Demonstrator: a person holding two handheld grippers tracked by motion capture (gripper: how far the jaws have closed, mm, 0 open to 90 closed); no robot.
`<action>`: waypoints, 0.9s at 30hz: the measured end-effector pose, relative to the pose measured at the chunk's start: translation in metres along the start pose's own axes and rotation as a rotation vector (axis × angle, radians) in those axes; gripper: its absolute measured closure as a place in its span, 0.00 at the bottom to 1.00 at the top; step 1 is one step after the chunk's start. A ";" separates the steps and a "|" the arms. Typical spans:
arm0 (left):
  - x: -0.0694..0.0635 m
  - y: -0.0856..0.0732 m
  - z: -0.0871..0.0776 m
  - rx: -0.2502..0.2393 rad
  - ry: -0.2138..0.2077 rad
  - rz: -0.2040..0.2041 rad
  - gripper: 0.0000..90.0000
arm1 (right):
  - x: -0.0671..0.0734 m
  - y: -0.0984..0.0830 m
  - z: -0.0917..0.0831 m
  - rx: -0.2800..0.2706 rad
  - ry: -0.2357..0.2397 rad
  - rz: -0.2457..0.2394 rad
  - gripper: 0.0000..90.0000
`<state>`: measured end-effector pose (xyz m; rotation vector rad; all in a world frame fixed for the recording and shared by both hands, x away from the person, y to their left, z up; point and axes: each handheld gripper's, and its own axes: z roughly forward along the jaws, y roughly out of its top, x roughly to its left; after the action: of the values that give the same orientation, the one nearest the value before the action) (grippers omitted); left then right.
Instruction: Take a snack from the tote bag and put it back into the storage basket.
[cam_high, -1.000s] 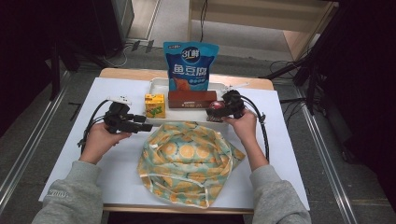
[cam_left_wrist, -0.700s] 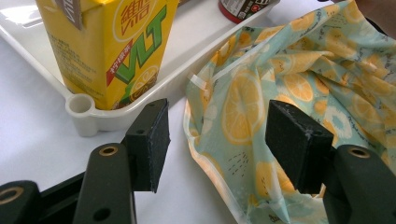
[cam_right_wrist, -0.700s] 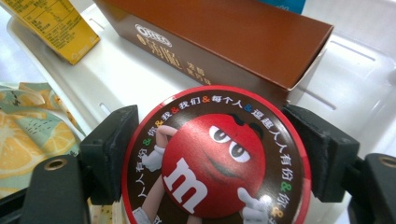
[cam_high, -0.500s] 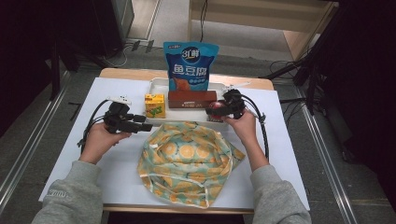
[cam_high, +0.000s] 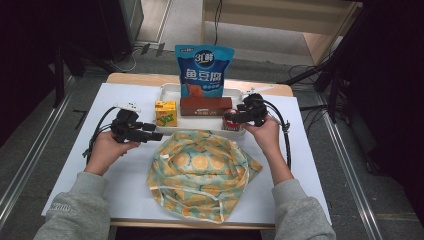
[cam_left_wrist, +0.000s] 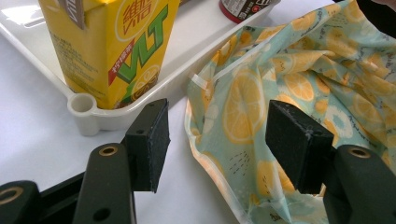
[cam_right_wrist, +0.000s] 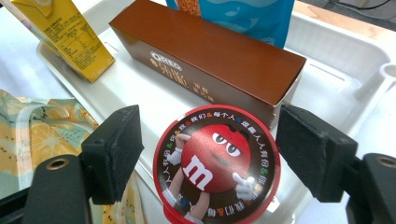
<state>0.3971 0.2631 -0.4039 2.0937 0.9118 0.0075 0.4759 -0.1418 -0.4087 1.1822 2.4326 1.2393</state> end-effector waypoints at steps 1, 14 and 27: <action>0.000 0.000 0.000 0.000 0.001 0.000 0.45 | 0.000 0.000 -0.002 -0.003 -0.004 -0.004 0.29; 0.003 -0.001 0.000 0.000 0.004 -0.018 0.45 | 0.001 -0.002 -0.013 -0.028 -0.010 0.006 0.40; 0.004 0.000 0.000 0.005 -0.004 -0.020 0.43 | 0.012 -0.006 -0.021 -0.002 0.031 -0.044 0.38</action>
<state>0.3998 0.2653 -0.4049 2.0883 0.9313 -0.0099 0.4541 -0.1480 -0.3975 1.1110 2.4647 1.2569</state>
